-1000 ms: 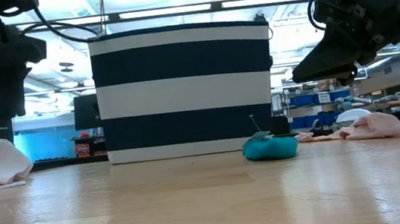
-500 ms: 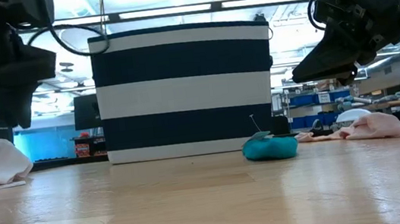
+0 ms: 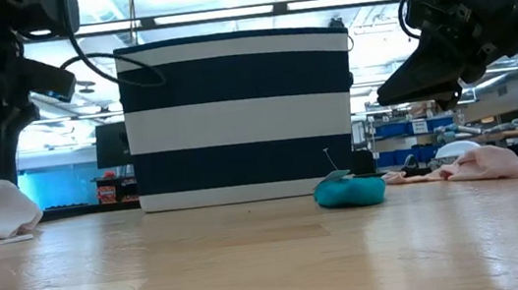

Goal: Sort clothes
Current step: Put the white underwear into the blue bin

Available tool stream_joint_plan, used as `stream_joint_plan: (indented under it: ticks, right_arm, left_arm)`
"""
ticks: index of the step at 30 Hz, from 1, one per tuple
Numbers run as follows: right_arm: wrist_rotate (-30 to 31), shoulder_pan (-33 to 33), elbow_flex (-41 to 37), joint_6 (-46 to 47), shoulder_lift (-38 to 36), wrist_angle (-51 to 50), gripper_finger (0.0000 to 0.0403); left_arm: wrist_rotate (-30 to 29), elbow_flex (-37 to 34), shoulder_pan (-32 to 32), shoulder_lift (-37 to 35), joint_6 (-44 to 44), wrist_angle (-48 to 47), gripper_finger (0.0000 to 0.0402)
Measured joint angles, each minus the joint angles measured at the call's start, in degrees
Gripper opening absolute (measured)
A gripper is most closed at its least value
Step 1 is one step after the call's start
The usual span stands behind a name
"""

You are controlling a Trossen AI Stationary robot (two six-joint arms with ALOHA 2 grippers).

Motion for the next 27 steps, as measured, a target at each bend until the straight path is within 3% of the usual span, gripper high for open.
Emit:
stream_joint_plan:
  ticks: [6, 12, 18, 22, 27]
  right_arm:
    - [0.00, 0.00, 0.00, -0.02, 0.02, 0.37, 0.0077]
    - [0.02, 0.00, 0.00, -0.02, 0.02, 0.91, 0.0077]
    - [0.00, 0.00, 0.00, -0.07, 0.07, 0.65, 0.0077]
    - [0.00, 0.00, 0.00, -0.09, 0.07, 0.69, 0.0077]
    - [0.02, -0.04, 0.00, -0.11, 0.07, 0.94, 0.0077]
  left_arm:
    - [0.02, -0.28, 0.00, 2.68, 3.63, 0.53, 0.0192]
    - [4.80, -6.82, 0.00, 4.77, 3.37, 8.73, 0.0192]
    - [5.33, -11.67, -0.28, 5.27, 0.50, 13.02, 0.0187]
    - [6.28, -13.37, -0.28, 5.15, -1.01, 15.01, 0.0138]
    - [7.71, -12.62, -0.31, 5.30, -1.35, 15.96, 0.0021]
